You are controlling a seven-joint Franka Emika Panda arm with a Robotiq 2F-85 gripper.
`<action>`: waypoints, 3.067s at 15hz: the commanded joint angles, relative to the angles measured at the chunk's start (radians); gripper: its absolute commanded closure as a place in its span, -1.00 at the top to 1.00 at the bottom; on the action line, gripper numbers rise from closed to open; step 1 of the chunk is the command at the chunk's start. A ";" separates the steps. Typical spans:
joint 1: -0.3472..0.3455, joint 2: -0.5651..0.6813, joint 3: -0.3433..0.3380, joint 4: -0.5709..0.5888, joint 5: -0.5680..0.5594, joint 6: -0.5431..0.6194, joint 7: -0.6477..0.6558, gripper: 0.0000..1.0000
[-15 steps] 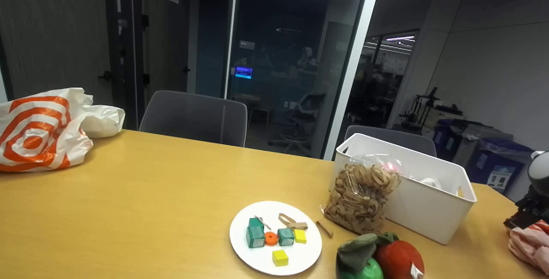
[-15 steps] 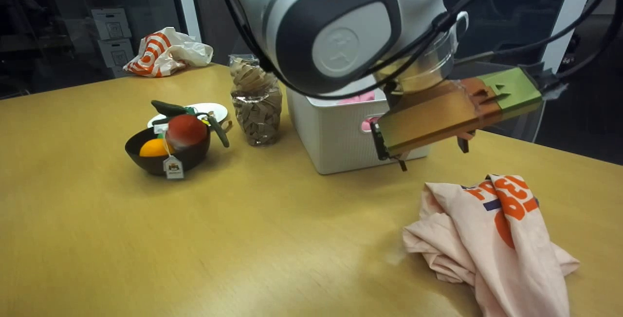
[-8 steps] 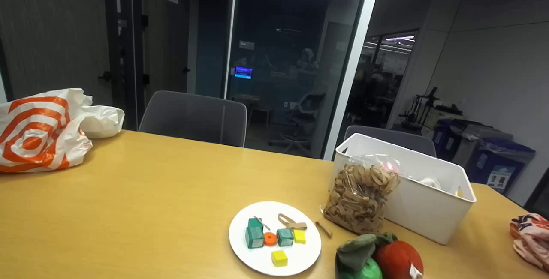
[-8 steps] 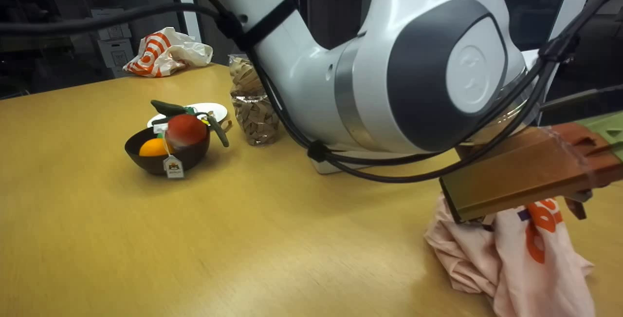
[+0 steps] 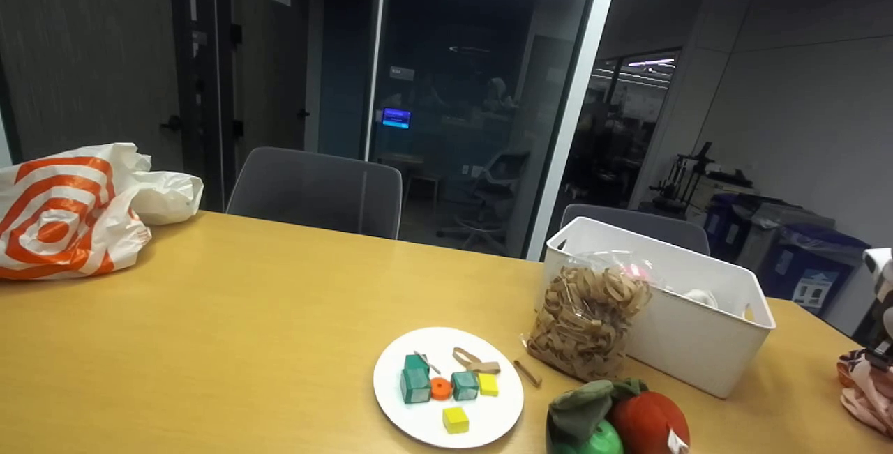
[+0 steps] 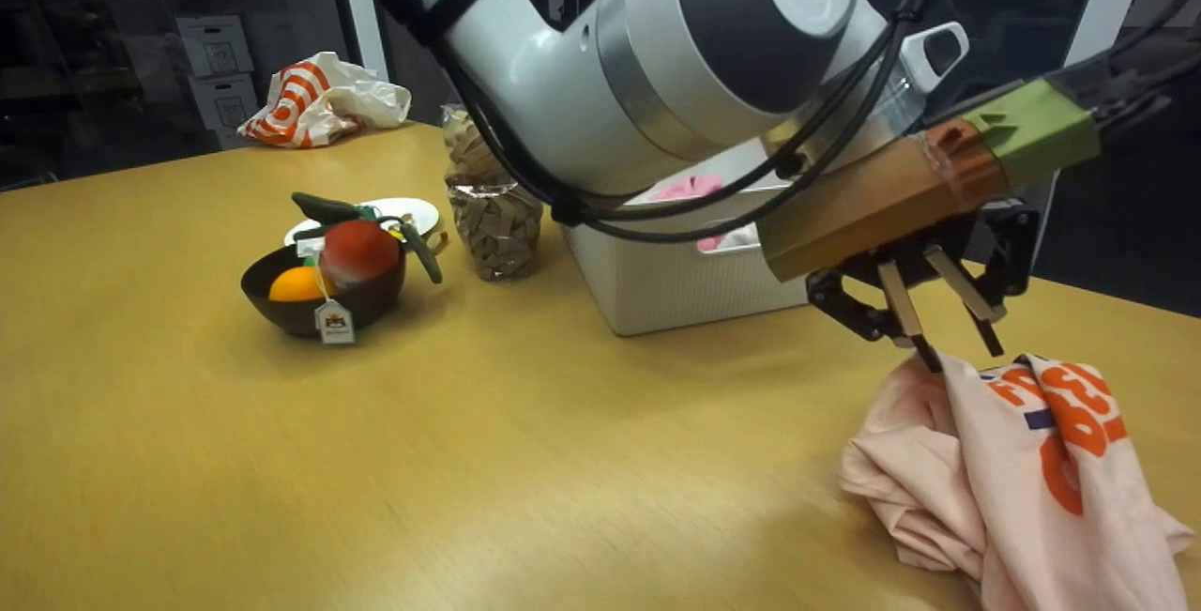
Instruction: Put some of the items in the basket on the table
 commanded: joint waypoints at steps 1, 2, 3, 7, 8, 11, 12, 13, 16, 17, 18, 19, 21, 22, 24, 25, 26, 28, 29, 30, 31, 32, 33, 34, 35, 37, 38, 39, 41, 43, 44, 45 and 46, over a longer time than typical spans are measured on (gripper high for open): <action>0.105 -0.058 -0.085 0.009 -0.029 -0.116 0.022 -0.79; 0.110 -0.065 -0.083 0.011 -0.009 -0.160 0.019 -0.03; 0.103 -0.068 -0.071 0.010 0.005 -0.188 0.004 -0.12; 0.067 -0.054 -0.029 0.002 0.045 -0.180 -0.005 0.28; 0.058 -0.048 -0.019 0.001 0.052 -0.174 -0.009 0.42; -0.159 -0.068 0.193 0.018 -0.084 -0.164 0.095 0.87; -0.219 -0.059 0.249 0.022 -0.093 -0.153 0.106 1.00; -0.273 -0.050 0.300 0.026 -0.097 -0.146 0.118 1.00; -0.408 -0.042 0.417 0.039 -0.126 -0.111 0.151 0.47; -0.437 -0.042 0.441 0.046 -0.148 -0.105 0.163 0.46; -0.467 -0.044 0.466 0.050 -0.162 -0.098 0.170 0.33; -0.495 -0.048 0.492 0.053 -0.170 -0.101 0.178 0.17; -0.541 -0.049 0.535 0.062 -0.188 -0.099 0.200 -0.15; -0.558 -0.049 0.550 0.065 -0.205 -0.097 0.208 -0.28; -0.588 -0.045 0.576 0.075 -0.241 -0.101 0.234 -0.60; -0.604 -0.046 0.591 0.076 -0.255 -0.108 0.242 -0.78; -0.620 -0.048 0.608 0.075 -0.260 -0.116 0.250 -0.83; -0.652 -0.067 0.645 0.067 -0.239 -0.145 0.240 -0.91; -0.682 -0.095 0.682 0.050 -0.188 -0.166 0.201 -0.97; -0.707 -0.114 0.714 0.038 -0.141 -0.181 0.171 -0.87; -0.740 -0.145 0.761 0.018 -0.059 -0.204 0.121 -0.86; -0.770 -0.165 0.803 0.007 0.032 -0.224 0.063 -0.86; -0.796 -0.194 0.844 -0.008 0.130 -0.251 0.000 -0.85; -0.842 -0.225 0.905 -0.017 0.217 -0.286 -0.058 -0.85; -0.870 -0.248 0.946 -0.017 0.306 -0.325 -0.115 -0.85; -0.916 -0.287 1.014 -0.004 0.483 -0.421 -0.223 -0.86; -0.903 -0.296 1.001 0.017 0.572 -0.499 -0.285 -0.86; -0.878 -0.308 0.973 0.033 0.627 -0.586 -0.335 -0.88; -0.862 -0.328 0.940 0.044 0.601 -0.764 -0.357 -0.90; -0.854 -0.367 0.916 0.045 0.555 -0.876 -0.352 -0.90; -0.852 -0.393 0.906 0.042 0.548 -0.916 -0.362 -0.90; -0.848 -0.432 0.898 0.031 0.542 -0.937 -0.369 -0.90; -0.844 -0.468 0.890 0.021 0.534 -0.951 -0.378 -0.90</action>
